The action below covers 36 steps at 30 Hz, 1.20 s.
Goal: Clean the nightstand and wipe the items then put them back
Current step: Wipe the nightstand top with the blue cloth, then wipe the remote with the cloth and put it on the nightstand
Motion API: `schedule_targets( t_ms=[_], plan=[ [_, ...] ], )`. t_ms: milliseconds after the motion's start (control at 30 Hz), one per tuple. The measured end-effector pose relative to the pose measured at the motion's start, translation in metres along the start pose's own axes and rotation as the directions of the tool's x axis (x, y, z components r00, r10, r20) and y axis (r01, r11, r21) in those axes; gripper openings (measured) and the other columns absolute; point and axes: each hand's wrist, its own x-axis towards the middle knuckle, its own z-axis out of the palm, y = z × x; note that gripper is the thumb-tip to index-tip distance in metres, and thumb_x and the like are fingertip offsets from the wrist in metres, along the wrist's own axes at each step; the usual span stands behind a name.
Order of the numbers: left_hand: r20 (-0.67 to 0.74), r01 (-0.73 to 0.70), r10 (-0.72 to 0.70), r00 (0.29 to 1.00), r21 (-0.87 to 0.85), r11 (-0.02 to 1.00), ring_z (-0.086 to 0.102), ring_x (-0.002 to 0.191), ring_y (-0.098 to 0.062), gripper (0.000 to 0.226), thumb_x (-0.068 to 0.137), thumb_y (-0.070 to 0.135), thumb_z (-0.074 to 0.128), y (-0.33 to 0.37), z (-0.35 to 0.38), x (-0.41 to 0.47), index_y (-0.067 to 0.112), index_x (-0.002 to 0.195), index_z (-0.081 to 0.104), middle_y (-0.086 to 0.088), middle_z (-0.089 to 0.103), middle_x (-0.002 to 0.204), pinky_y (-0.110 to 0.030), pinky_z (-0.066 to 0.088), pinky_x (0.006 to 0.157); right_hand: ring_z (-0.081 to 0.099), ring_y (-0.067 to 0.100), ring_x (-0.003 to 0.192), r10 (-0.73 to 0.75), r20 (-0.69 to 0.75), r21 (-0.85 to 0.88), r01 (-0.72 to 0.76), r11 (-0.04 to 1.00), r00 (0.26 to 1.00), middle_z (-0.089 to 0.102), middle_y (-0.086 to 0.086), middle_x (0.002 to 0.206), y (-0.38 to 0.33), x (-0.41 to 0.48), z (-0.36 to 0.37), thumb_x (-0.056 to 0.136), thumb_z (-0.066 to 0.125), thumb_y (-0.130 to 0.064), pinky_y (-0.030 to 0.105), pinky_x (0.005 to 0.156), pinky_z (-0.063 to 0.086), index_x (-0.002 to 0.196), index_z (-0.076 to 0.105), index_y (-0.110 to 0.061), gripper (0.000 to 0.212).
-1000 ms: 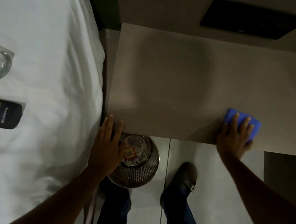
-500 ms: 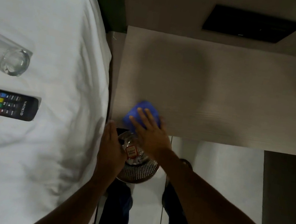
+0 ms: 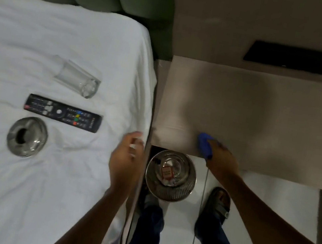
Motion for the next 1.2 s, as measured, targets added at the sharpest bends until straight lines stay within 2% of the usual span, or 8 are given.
schedule_targets(
  t_ms=[167, 300, 400, 500, 700, 933, 1067, 1200],
  plan=[
    [-0.440, 0.360, -0.493, 0.751, -0.353, 0.864, 0.069, 0.086, -0.014, 0.038, 0.083, 0.058, 0.058, 0.003, -0.049, 0.033, 0.030, 0.109, 0.056, 0.004, 0.067, 0.094, -0.025, 0.055, 0.073, 0.057, 0.024, 0.063, 0.278, 0.036, 0.849, -0.177, 0.498, 0.960, 0.061, 0.010, 0.075, -0.024, -0.016, -0.025, 0.080, 0.055, 0.003, 0.035, 0.059, 0.046, 0.090, 0.060, -0.007, 0.015],
    [-0.206, 0.714, -0.857, 0.473, -0.480, 0.510, 0.068, 0.097, -0.033, 0.096, 0.059, 0.088, 0.050, -0.022, -0.071, 0.077, 0.007, 0.110, 0.056, -0.013, 0.069, 0.109, -0.047, 0.056, 0.090, 0.038, 0.017, 0.043, 0.207, 0.198, 0.953, -0.238, 0.189, 0.958, 0.045, 0.008, 0.048, -0.022, -0.031, -0.042, 0.082, 0.040, -0.001, 0.023, 0.046, 0.032, 0.069, 0.051, -0.004, 0.017],
    [-0.103, 0.755, -0.889, 0.446, -0.489, 0.436, 0.063, 0.081, -0.024, 0.081, 0.058, 0.078, 0.068, -0.018, -0.082, 0.100, 0.011, 0.100, 0.051, -0.002, 0.061, 0.088, -0.034, 0.056, 0.080, 0.049, 0.021, 0.047, 0.168, 0.217, 0.974, -0.225, 0.030, 0.962, 0.056, 0.002, 0.052, -0.024, -0.043, -0.054, 0.086, 0.041, -0.001, 0.024, 0.044, 0.039, 0.070, 0.058, -0.005, 0.023],
    [0.014, 0.689, -0.894, 0.447, -0.642, 0.335, 0.063, 0.070, -0.016, 0.053, 0.066, 0.041, 0.085, -0.013, -0.084, 0.112, 0.014, 0.099, 0.054, -0.004, 0.064, 0.092, -0.035, 0.060, 0.071, 0.062, 0.029, 0.084, 0.096, 0.220, 0.974, -0.213, -0.078, 0.971, 0.065, 0.015, 0.094, -0.023, -0.047, -0.061, 0.094, 0.044, -0.010, 0.036, 0.070, 0.049, 0.113, 0.060, 0.003, 0.028],
    [-0.001, 0.433, -0.849, 0.529, -0.860, 0.271, 0.066, 0.068, -0.024, 0.023, 0.088, 0.016, 0.067, 0.017, -0.090, 0.086, 0.007, 0.101, 0.051, -0.017, 0.064, 0.100, -0.036, 0.060, 0.057, 0.059, 0.034, 0.116, -0.119, 0.179, 0.951, -0.203, -0.235, 0.977, 0.061, 0.018, 0.127, -0.019, -0.046, -0.077, 0.094, 0.048, -0.015, 0.046, 0.098, 0.050, 0.132, 0.050, -0.001, 0.041],
    [-0.191, 0.236, -0.547, 0.815, -0.752, 0.616, 0.063, 0.056, -0.017, 0.026, 0.091, 0.023, 0.063, 0.095, -0.064, 0.010, 0.029, 0.103, 0.042, -0.006, 0.071, 0.097, -0.024, 0.049, 0.043, 0.067, 0.025, 0.071, 0.123, 0.136, 0.990, -0.139, 0.010, 0.983, 0.072, 0.008, 0.083, -0.031, -0.025, -0.096, 0.088, 0.060, -0.011, 0.034, 0.056, 0.052, 0.112, 0.061, -0.001, 0.026],
    [0.163, 0.403, -0.426, 0.890, -0.719, 0.566, 0.056, 0.053, -0.013, 0.031, 0.098, 0.040, 0.049, 0.116, -0.024, -0.020, 0.016, 0.109, 0.065, -0.002, 0.074, 0.089, -0.022, 0.043, 0.039, 0.058, 0.000, 0.050, 0.219, -0.061, 0.881, -0.050, 0.471, 0.974, 0.067, -0.007, 0.070, -0.047, -0.006, -0.118, 0.092, 0.055, -0.011, 0.020, 0.046, 0.047, 0.110, 0.057, -0.015, 0.019],
    [0.559, 0.650, -0.339, 0.756, -0.585, 0.485, 0.055, 0.052, -0.016, 0.044, 0.098, 0.050, 0.040, 0.126, 0.009, -0.037, 0.023, 0.094, 0.075, -0.012, 0.074, 0.087, -0.024, 0.044, 0.046, 0.057, 0.012, 0.101, -0.037, -0.453, 0.537, 0.306, 0.786, 0.891, 0.058, 0.013, 0.124, -0.071, -0.003, -0.141, 0.086, 0.053, -0.001, 0.015, 0.091, 0.039, 0.135, 0.045, -0.010, 0.051]
  ],
)
